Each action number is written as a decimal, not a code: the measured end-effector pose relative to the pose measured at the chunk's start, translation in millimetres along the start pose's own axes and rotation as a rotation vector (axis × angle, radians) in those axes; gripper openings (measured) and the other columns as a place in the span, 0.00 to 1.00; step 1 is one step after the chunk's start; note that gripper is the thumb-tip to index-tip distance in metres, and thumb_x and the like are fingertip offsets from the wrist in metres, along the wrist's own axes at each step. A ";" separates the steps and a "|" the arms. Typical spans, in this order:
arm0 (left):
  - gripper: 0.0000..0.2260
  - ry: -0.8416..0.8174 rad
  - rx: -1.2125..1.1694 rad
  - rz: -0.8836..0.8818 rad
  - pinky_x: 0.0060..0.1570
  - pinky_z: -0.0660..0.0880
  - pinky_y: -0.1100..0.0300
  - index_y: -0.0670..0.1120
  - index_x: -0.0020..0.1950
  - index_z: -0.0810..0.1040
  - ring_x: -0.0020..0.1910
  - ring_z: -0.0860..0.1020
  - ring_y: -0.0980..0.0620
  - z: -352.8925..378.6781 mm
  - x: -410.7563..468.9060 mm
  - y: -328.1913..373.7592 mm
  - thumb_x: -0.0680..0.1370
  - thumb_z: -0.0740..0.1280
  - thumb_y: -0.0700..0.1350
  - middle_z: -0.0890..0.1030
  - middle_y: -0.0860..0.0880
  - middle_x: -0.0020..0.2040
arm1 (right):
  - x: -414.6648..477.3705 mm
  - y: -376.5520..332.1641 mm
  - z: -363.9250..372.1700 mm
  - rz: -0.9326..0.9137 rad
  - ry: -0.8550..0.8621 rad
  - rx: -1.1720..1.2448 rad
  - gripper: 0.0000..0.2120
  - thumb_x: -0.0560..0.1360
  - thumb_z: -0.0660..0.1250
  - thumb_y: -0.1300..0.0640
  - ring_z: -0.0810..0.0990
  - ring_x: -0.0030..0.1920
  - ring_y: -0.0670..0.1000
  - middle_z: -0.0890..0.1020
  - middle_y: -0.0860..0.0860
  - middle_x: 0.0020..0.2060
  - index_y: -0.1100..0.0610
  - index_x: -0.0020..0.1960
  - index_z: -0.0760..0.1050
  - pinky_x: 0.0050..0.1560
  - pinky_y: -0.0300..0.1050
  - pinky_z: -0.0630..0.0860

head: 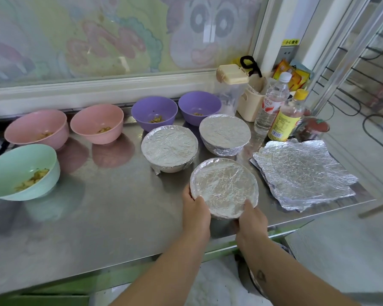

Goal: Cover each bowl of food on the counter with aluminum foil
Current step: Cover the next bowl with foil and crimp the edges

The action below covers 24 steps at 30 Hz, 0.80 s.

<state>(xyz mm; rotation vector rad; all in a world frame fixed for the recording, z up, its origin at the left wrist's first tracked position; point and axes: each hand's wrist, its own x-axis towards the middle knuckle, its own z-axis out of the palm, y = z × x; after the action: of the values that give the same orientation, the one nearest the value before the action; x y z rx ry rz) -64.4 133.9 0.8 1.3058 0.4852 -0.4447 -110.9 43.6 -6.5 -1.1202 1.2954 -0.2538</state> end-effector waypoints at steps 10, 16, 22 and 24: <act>0.23 -0.045 0.005 -0.109 0.58 0.79 0.43 0.56 0.66 0.71 0.55 0.81 0.46 -7.9 3.9 11.1 0.74 0.62 0.38 0.80 0.48 0.58 | 5.4 -5.2 -2.9 0.141 -0.144 0.145 0.14 0.84 0.62 0.49 0.82 0.46 0.60 0.83 0.59 0.47 0.60 0.56 0.75 0.47 0.56 0.81; 0.15 -0.164 0.069 -0.121 0.54 0.80 0.40 0.57 0.65 0.75 0.53 0.83 0.46 -17.9 5.2 30.4 0.80 0.61 0.44 0.84 0.51 0.56 | 2.4 -3.7 -13.6 0.063 -0.195 0.135 0.16 0.84 0.60 0.49 0.82 0.53 0.61 0.83 0.59 0.53 0.61 0.63 0.75 0.58 0.61 0.80; 0.15 -0.223 -0.018 0.142 0.59 0.79 0.44 0.57 0.67 0.73 0.56 0.83 0.49 -3.6 -12.8 81.5 0.82 0.59 0.45 0.83 0.52 0.58 | -23.7 -51.5 -3.5 -0.263 -0.250 0.125 0.20 0.82 0.58 0.43 0.80 0.60 0.56 0.82 0.53 0.58 0.55 0.66 0.75 0.65 0.60 0.76; 0.14 -0.229 -0.096 0.195 0.55 0.80 0.46 0.55 0.67 0.74 0.55 0.83 0.48 -7.4 -18.1 111.5 0.83 0.59 0.44 0.84 0.51 0.57 | -35.3 -77.1 8.4 -0.339 -0.322 0.126 0.19 0.84 0.58 0.43 0.81 0.60 0.54 0.82 0.53 0.59 0.53 0.65 0.75 0.66 0.58 0.76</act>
<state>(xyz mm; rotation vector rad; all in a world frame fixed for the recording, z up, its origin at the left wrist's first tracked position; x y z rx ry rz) -16.7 164.8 98.7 1.1790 0.1836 -0.3972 -83.1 35.0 73.6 -1.2131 0.7923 -0.3831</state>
